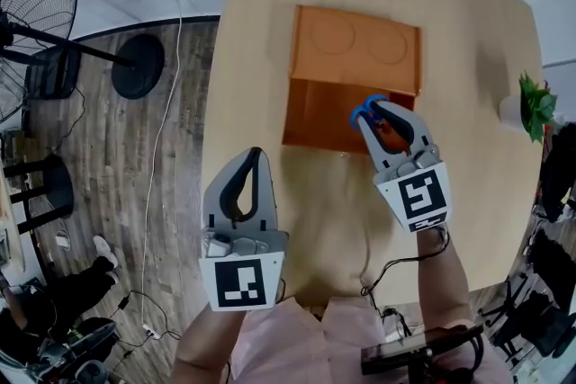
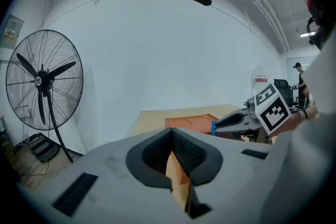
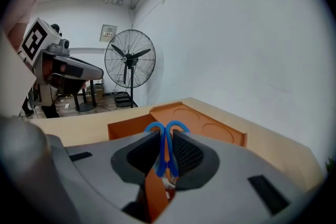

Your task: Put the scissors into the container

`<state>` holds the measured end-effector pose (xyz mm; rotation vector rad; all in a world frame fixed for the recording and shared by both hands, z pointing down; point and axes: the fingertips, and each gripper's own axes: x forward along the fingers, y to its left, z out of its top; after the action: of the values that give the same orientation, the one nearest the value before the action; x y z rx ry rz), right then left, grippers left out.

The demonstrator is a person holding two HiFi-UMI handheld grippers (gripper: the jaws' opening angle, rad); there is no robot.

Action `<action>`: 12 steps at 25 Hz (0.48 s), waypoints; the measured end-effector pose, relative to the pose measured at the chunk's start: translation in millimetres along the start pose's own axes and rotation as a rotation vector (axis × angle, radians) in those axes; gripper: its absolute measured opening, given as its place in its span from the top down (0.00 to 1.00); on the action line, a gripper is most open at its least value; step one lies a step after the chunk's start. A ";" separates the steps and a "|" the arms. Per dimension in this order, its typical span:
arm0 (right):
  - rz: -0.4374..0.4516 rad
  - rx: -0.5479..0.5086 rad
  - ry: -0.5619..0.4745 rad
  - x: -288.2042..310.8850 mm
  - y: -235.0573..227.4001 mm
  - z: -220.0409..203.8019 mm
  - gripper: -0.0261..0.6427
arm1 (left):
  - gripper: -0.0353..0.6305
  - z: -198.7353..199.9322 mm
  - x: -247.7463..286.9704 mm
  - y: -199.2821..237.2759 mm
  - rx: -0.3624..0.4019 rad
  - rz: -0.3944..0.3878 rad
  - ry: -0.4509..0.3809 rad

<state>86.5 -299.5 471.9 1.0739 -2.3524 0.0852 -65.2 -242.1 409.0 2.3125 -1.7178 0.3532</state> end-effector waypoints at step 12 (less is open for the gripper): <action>0.129 -0.041 0.126 42.1 18.1 -18.8 0.84 | 0.94 -21.5 14.0 20.3 -0.034 0.018 0.033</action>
<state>59.7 -310.7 511.9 0.8706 -2.2973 0.1471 -81.8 -253.3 434.8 2.2558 -1.7164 0.3606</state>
